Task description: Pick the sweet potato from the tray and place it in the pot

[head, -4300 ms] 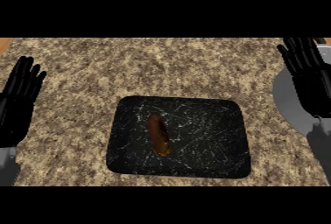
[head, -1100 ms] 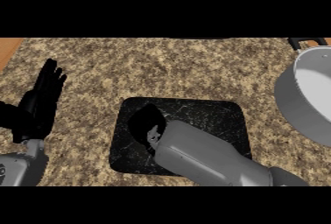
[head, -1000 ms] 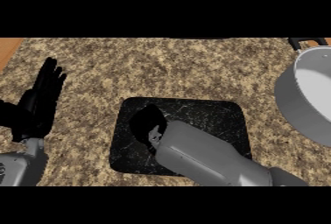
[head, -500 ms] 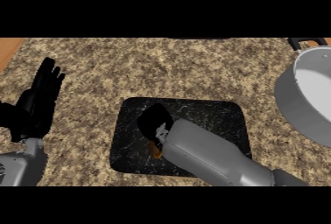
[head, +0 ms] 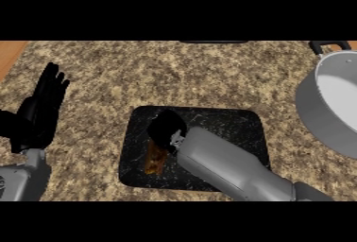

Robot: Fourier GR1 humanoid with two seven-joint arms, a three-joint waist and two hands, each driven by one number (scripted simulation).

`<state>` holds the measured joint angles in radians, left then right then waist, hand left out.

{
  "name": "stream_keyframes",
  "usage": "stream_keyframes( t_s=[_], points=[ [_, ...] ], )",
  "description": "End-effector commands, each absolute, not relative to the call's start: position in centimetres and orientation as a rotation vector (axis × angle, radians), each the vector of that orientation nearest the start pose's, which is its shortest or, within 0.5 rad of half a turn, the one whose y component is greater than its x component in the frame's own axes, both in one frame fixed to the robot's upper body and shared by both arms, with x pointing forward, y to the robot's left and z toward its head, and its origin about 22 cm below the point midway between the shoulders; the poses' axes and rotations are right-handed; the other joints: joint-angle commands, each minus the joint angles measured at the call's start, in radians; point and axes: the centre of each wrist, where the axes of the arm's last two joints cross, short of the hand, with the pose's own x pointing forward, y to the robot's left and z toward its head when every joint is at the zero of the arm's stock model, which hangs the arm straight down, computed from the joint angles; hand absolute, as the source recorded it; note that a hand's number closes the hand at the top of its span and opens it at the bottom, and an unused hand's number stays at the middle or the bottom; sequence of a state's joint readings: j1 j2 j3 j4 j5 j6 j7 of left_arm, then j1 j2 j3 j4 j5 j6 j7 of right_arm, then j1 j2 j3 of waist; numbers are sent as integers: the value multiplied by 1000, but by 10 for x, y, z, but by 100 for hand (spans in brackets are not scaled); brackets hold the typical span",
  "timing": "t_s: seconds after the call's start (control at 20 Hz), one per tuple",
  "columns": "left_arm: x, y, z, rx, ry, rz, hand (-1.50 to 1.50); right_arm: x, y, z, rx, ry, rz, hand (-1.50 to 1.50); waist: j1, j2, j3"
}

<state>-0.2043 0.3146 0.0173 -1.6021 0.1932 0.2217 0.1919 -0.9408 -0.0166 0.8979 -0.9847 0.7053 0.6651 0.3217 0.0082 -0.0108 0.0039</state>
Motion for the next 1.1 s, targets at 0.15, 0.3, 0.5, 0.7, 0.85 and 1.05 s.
stream_keyframes(
  t_s=[0.15, 0.3, 0.5, 0.7, 0.85, 1.05],
  points=[
    [280, 291, 78, 230, -1588, 92, 0, 282, -14, 48, -419, -1053, 1951, 150, -56, -6, -2],
    [274, 308, 77, 273, -1564, 129, 0, 290, -65, 38, -395, -1155, 1602, 150, -106, -15, 1],
    [269, 305, 75, 264, -1579, 129, 0, 242, -91, 44, -400, -1245, 1480, 150, -92, -14, -3],
    [264, 300, 75, 249, -1579, 119, 0, 206, -112, 88, -464, -1380, 1327, 150, -69, -8, -4],
    [270, 312, 77, 269, -1583, 141, 0, 205, -134, 119, -574, -1561, 1054, 150, -90, -7, -4],
    [263, 308, 76, 257, -1593, 126, 0, 175, -161, 151, -698, -1683, 795, 150, -75, -8, -3]
  ],
)
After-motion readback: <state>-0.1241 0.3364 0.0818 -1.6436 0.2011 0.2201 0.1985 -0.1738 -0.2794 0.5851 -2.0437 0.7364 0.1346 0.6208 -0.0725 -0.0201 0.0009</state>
